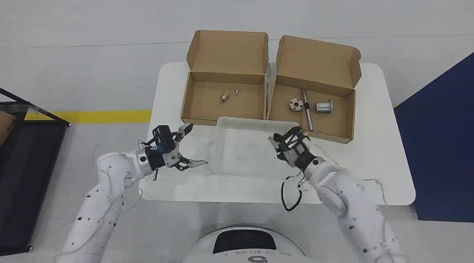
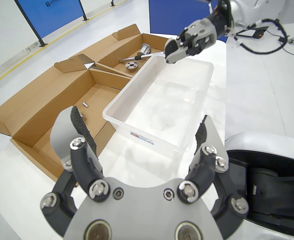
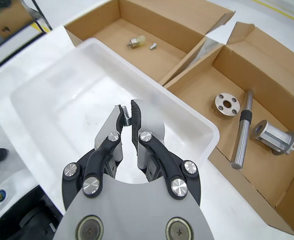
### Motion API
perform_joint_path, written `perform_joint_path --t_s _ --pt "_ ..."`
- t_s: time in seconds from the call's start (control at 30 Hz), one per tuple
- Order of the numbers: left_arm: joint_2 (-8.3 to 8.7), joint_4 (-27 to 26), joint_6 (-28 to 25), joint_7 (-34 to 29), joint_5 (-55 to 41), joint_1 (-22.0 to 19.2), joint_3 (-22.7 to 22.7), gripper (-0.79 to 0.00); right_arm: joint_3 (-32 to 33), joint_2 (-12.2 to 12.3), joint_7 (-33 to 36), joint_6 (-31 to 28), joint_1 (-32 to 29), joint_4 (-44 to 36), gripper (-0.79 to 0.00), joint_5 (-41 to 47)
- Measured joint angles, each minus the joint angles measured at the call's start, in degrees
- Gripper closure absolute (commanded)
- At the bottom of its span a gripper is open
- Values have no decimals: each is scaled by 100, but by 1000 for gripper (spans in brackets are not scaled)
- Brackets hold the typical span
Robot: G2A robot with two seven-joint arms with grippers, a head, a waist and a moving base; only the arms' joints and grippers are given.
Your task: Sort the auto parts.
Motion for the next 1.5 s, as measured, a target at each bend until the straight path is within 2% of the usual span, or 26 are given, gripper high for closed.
perform_joint_path --t_s 0.13,0.27,0.4,0.63,1.0,1.1,1.2,1.3,1.37,1.5 --pt "0 0 0 0 0 0 0 -785 543 114 -27 -1396 222 196 0 864" --pt "0 0 0 0 0 0 0 -785 936 225 317 -2700 676 567 0 1990" --pt "0 0 0 0 0 0 0 -785 1019 321 948 -3294 1153 846 0 3036" --pt "0 0 0 0 0 0 0 -785 884 512 1962 -3314 1579 923 0 4412" --pt "0 0 0 0 0 0 0 -785 750 510 1906 -3315 1557 878 0 4558" --pt "0 0 0 0 0 0 0 -785 327 577 2164 -3315 1802 1108 0 5430" --pt "0 0 0 0 0 0 0 -785 -150 657 2947 -3315 2174 1301 0 6877" --pt "0 0 0 0 0 0 0 -785 -110 659 3096 -3315 2148 1297 0 7750" --pt "0 0 0 0 0 0 0 -785 -90 657 2854 -3315 2142 1294 0 7618" --pt "0 0 0 0 0 0 0 -785 -94 657 2838 -3315 2143 1295 0 6790"
